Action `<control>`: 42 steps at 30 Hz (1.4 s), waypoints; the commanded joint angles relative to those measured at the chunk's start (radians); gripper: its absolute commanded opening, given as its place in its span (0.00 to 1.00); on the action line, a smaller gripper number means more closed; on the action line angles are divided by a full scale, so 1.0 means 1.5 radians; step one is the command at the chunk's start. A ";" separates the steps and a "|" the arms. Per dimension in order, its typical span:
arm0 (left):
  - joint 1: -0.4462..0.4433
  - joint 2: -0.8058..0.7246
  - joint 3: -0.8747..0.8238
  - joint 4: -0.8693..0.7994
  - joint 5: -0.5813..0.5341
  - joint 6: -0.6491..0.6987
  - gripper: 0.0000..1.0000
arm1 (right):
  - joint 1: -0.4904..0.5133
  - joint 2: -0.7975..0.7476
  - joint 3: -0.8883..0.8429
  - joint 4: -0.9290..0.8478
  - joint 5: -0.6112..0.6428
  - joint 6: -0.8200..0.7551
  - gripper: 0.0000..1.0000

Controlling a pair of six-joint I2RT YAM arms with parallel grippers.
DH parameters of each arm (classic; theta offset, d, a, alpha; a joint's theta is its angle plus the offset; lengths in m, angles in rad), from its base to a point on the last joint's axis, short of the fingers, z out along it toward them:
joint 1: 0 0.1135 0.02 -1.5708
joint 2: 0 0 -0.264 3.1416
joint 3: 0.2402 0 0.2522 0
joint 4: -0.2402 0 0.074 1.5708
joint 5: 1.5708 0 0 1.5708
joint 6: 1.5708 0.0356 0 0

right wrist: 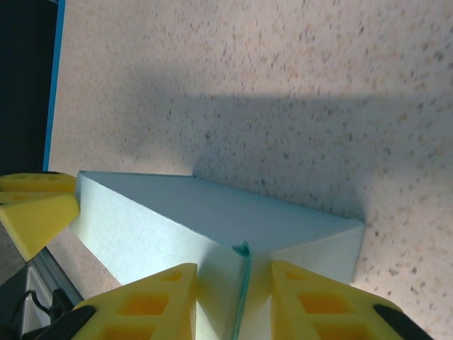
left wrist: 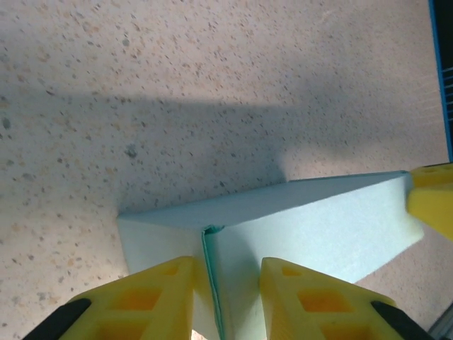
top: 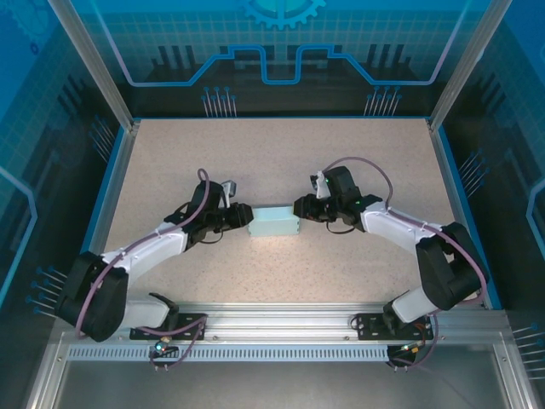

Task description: Fold the paper box

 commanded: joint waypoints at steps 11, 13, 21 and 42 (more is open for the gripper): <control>0.029 0.225 0.297 -0.008 0.055 0.063 0.30 | -0.037 0.161 0.225 0.008 -0.066 -0.072 0.28; 0.030 0.255 0.325 -0.012 0.054 0.072 0.30 | -0.046 0.187 0.253 -0.001 -0.065 -0.088 0.28; 0.027 0.260 0.294 0.021 0.067 0.068 0.31 | -0.059 0.205 0.250 -0.007 -0.064 -0.139 0.30; -0.022 0.203 0.040 0.161 0.052 0.011 0.34 | -0.026 0.130 0.032 0.060 -0.018 -0.106 0.40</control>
